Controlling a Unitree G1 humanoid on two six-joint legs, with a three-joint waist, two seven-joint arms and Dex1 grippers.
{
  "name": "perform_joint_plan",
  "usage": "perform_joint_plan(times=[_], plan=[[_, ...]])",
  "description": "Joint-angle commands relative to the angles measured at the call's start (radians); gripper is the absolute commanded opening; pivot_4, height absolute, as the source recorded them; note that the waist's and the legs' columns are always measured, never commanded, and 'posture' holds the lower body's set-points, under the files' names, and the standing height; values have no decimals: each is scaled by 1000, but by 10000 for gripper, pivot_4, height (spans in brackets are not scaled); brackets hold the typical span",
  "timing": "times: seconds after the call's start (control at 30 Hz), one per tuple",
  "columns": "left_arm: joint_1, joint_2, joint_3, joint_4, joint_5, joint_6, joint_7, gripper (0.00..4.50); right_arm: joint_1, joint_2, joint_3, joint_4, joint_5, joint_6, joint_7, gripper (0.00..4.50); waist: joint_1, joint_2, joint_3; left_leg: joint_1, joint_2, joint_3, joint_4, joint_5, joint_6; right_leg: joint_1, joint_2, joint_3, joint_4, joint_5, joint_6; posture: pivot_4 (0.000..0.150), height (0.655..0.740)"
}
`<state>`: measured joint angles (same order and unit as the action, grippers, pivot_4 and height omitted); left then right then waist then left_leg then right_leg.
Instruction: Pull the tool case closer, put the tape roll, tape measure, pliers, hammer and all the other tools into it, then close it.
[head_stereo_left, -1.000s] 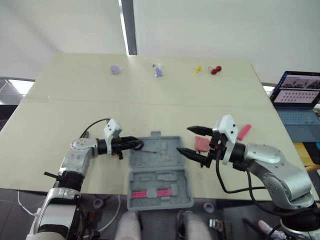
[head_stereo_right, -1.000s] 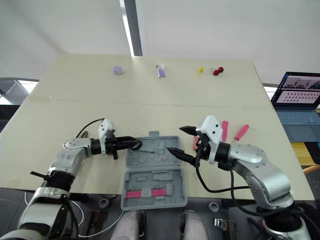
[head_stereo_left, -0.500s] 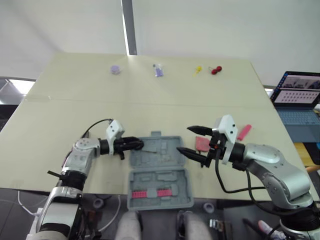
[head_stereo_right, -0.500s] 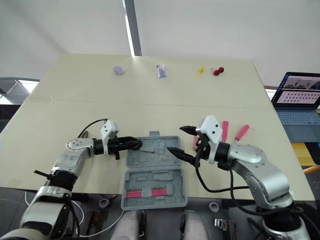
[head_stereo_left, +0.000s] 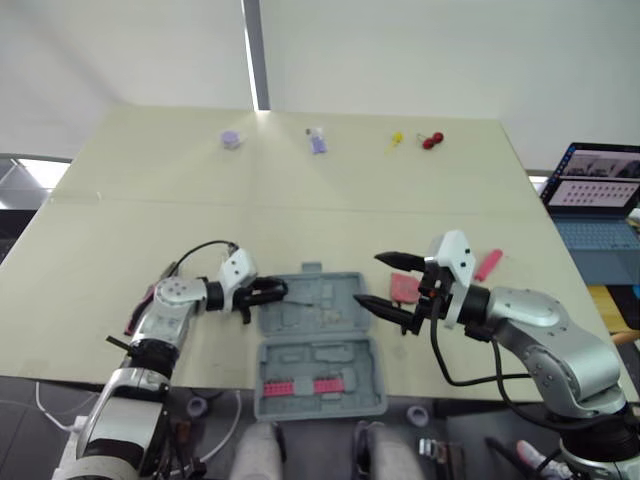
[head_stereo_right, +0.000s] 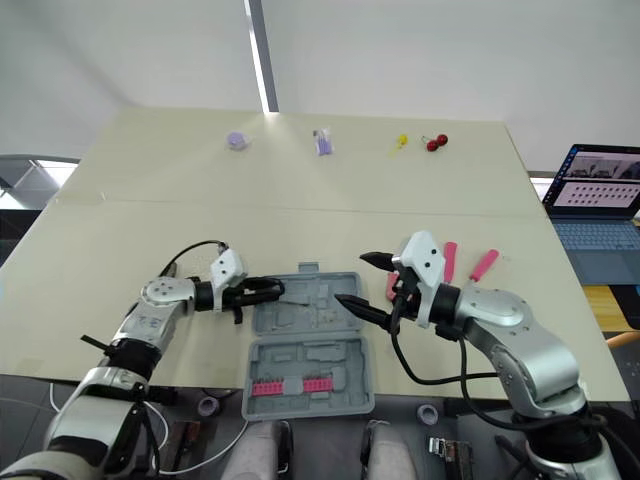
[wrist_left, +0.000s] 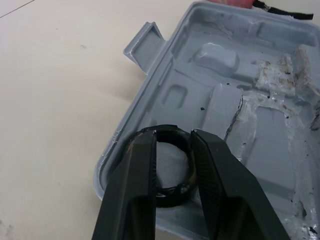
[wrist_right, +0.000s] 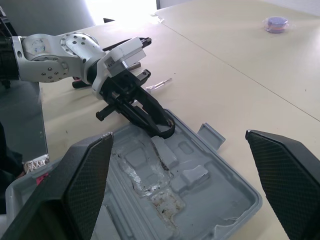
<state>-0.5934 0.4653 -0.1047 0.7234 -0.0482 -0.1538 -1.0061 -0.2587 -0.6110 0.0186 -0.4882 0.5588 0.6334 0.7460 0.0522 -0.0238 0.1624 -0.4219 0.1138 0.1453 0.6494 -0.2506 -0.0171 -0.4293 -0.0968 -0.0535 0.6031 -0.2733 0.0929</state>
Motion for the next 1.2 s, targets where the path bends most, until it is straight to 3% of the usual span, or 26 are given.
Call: perform_joint_plan(times=[0.03, 0.37, 0.63, 0.73, 0.9, 1.07, 1.2], plan=[[7, 10, -32, 43, 51, -39, 12, 12072, -6, -4, -13, -16, 3, -21, 9, 45000, 1, 0, 0, 0, 0, 0, 0, 0, 0, 0, 0, 0, 0, 0, 0, 1500, 7400], [2, 7, 9, 26, -31, 36, -48, 12072, -8, -4, -17, -3, -1, -31, 12, 45000, -1, 0, 0, 1, 0, 0, 0, 0, 0, 0, 0, 0, 1, 0, 0, 1500, 7400], [39, 85, 139, -283, -219, 366, -91, 12072, 38, -26, -116, 145, 5, -109, 51, 45000, 1, 0, 0, 0, 0, -1, 1, 0, 1, 0, 0, -1, 2, 2, 4, 1500, 7400], [89, 143, 230, -421, -279, 462, -38, 20407, 62, -57, -190, 263, -8, -164, 83, 45000, -1, 0, 0, 0, 0, 0, 0, 0, 1, 0, 0, 0, 2, 5, 9, 1500, 7400], [240, 231, 399, -591, -320, 556, 83, 44783, 98, -110, -277, 444, -49, -256, 110, 45000, -7, 0, 0, 1, 0, 0, -1, 0, 0, 0, 0, 0, 1, 5, 9, 1500, 7400], [435, 273, 588, -692, -337, 592, 191, 44783, 93, -131, -338, 699, -106, -392, 125, 45000, -13, 1, 1, 1, 0, 0, -1, 0, 0, 0, 0, 0, 0, 5, 9, 1500, 7400], [577, 237, 757, -715, -328, 579, 318, 44783, 48, -119, -370, 918, -149, -522, 101, 45000, -19, 2, 1, 1, 0, 0, -1, 0, -1, 0, 0, 0, -1, 5, 9, 1500, 7400]])
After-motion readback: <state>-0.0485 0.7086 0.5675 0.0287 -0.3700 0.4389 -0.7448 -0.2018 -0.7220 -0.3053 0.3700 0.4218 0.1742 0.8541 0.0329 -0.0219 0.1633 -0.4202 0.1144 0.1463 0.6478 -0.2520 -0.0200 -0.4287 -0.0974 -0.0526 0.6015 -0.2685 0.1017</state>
